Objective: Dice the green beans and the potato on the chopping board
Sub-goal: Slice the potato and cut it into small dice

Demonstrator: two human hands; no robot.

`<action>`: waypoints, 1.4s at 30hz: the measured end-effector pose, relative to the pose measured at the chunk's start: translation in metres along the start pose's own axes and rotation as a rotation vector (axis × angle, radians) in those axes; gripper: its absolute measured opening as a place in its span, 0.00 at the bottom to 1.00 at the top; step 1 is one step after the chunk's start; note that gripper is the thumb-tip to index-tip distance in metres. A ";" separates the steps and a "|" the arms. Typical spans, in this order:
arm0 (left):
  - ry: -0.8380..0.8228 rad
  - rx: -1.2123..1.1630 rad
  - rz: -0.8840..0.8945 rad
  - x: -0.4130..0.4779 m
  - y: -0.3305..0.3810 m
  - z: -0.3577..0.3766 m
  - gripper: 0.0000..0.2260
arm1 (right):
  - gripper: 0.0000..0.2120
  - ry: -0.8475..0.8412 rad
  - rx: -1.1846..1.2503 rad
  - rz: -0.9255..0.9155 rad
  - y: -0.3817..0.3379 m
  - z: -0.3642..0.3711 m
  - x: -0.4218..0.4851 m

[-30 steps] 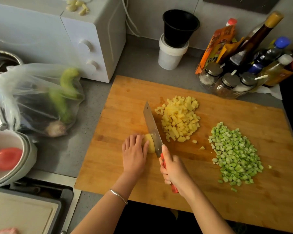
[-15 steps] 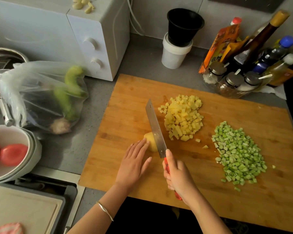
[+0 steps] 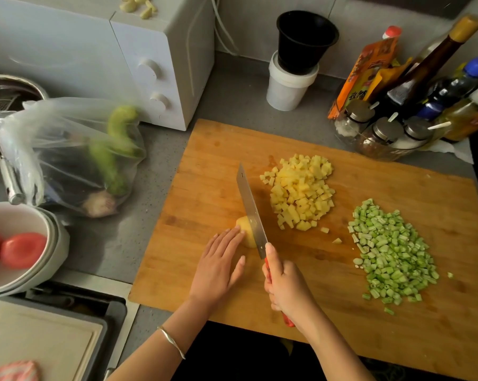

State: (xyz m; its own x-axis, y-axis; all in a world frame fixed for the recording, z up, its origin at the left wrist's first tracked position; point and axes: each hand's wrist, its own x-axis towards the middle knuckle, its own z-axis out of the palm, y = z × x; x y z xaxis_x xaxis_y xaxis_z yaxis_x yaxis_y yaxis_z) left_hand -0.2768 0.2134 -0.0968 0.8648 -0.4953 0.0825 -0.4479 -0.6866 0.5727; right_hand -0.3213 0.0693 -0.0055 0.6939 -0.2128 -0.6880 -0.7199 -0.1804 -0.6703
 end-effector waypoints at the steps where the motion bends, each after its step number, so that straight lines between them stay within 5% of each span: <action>1: 0.000 -0.007 -0.003 0.000 0.000 0.000 0.23 | 0.27 -0.002 0.004 0.021 0.000 0.000 0.002; 8: -0.008 -0.011 -0.005 0.000 -0.001 0.001 0.23 | 0.28 0.016 -0.032 0.038 0.006 0.009 0.010; 13: -0.015 0.006 0.000 -0.001 0.002 -0.001 0.24 | 0.26 -0.061 0.222 0.088 0.006 -0.006 0.002; 22: 0.006 -0.004 -0.024 -0.011 -0.004 -0.002 0.25 | 0.26 -0.003 0.200 -0.067 0.000 -0.002 -0.012; 42: 0.004 0.055 -0.013 -0.012 -0.002 -0.005 0.26 | 0.27 0.003 -0.018 -0.027 -0.007 0.009 0.002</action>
State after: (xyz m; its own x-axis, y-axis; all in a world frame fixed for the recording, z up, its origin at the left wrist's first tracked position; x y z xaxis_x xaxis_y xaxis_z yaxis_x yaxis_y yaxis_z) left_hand -0.2849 0.2238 -0.0949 0.8716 -0.4839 0.0784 -0.4480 -0.7213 0.5283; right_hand -0.3148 0.0786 -0.0040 0.7128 -0.2103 -0.6691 -0.7013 -0.2037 -0.6831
